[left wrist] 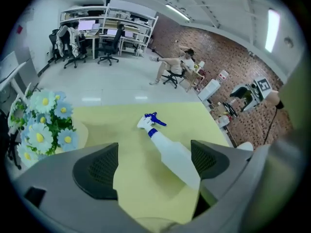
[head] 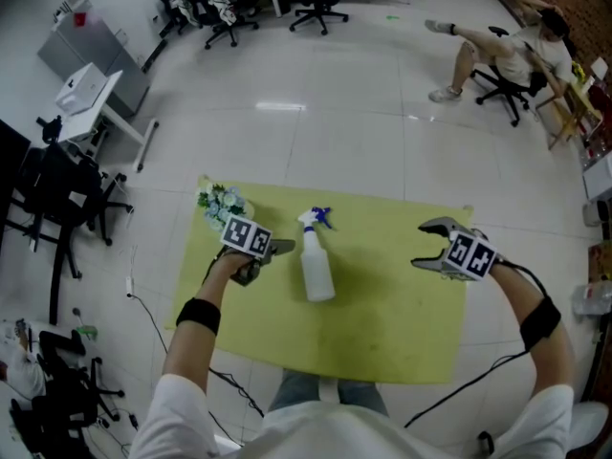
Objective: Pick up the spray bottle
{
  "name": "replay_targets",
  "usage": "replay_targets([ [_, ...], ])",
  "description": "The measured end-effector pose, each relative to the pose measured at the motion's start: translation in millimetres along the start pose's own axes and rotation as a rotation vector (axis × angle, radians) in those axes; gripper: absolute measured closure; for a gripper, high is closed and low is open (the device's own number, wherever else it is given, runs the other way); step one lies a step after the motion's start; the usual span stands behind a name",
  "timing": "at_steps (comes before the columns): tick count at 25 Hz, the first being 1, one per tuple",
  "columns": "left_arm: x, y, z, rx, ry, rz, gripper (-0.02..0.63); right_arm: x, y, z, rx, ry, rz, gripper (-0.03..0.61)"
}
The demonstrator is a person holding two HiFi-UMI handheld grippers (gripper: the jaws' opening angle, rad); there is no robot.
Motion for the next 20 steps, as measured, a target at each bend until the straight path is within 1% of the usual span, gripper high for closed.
replay_targets([
  [4, 1.8, -17.7, -1.1, -0.018, 0.105, 0.034, 0.161, -5.1, 1.2, 1.3, -0.098, -0.022, -0.117, 0.256],
  [6, 0.3, -28.1, 2.4, -0.014, 0.161, 0.071, 0.161, -8.3, 3.9, 0.0, -0.134, -0.041, -0.151, 0.256],
  [9, 1.2, -45.5, 6.6, -0.006, 0.276, 0.127, 0.161, -10.0, 4.7, -1.1, -0.198, -0.096, -0.19, 0.256],
  [11, -1.8, -59.3, 9.9, -0.019, 0.351, 0.115, 0.161, -9.2, 3.9, -2.7, -0.242, -0.142, -0.219, 0.256],
  [12, -5.4, -66.2, 12.3, -0.025, 0.374, 0.097, 0.161, -8.0, 3.3, -4.2, -0.256, -0.159, -0.23, 0.256],
  [14, -12.7, -79.5, 18.4, -0.034, 0.381, 0.066, 0.161, -5.1, 0.4, -8.6, -0.266, -0.182, -0.239, 0.248],
  [16, -15.2, -91.6, 22.6, -0.029, 0.374, 0.072, 0.161, -3.0, -4.9, -15.5, -0.267, -0.211, -0.246, 0.244],
  [17, -13.8, -96.3, 23.8, -0.03, 0.381, 0.099, 0.161, -2.2, -7.1, -18.7, -0.27, -0.231, -0.254, 0.244],
  [20, -4.0, -105.3, 25.6, -0.05, 0.436, 0.24, 0.161, -0.4, -10.5, -25.1, -0.289, -0.307, -0.278, 0.244],
])
Point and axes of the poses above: the fingertips, and each gripper's own axes: y backward along the fingers, x to its left, z out of its top, the point moved 8 cm from there along y, backward along the fingers, and after that the axes turned 6 degrees about -y, right-handed, at the moved point
